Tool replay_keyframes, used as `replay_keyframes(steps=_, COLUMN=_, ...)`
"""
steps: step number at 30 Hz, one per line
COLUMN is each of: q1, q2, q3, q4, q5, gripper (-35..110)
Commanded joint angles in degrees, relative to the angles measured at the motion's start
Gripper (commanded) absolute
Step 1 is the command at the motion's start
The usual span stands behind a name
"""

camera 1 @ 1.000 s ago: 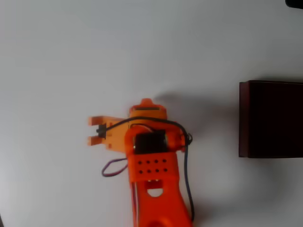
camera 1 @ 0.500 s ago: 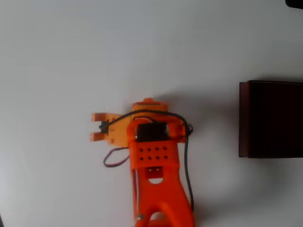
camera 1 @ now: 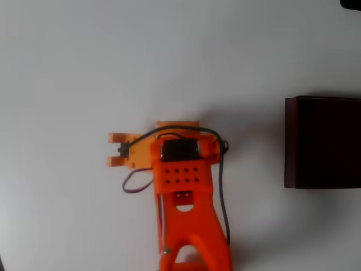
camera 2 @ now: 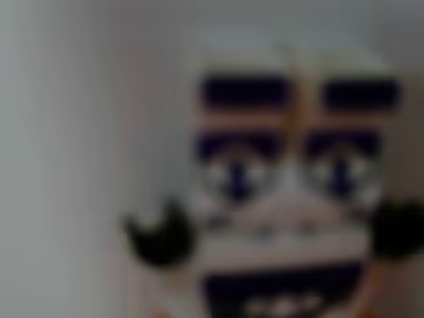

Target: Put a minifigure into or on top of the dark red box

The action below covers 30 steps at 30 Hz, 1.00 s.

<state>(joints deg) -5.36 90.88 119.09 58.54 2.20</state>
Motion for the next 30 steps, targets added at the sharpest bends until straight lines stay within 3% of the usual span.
replay_keyframes(steps=1, q1=-1.1, q2=0.1, q3=-1.2, q4=1.1, q5=0.1, gripper=3)
replay_keyframes(steps=15, q1=-2.0, q2=2.8, q3=-1.4, q4=2.5, q5=1.6, gripper=0)
replay_keyframes(steps=19, q1=-2.2, q2=5.2, q3=-3.5, q4=6.0, q5=0.9, gripper=21)
replay_keyframes(steps=25, q1=-3.0, q2=14.4, q3=-7.2, q4=9.1, q5=-2.8, gripper=25)
replay_keyframes(steps=30, q1=-6.1, q2=13.9, q3=-9.8, q4=11.6, q5=0.5, gripper=25)
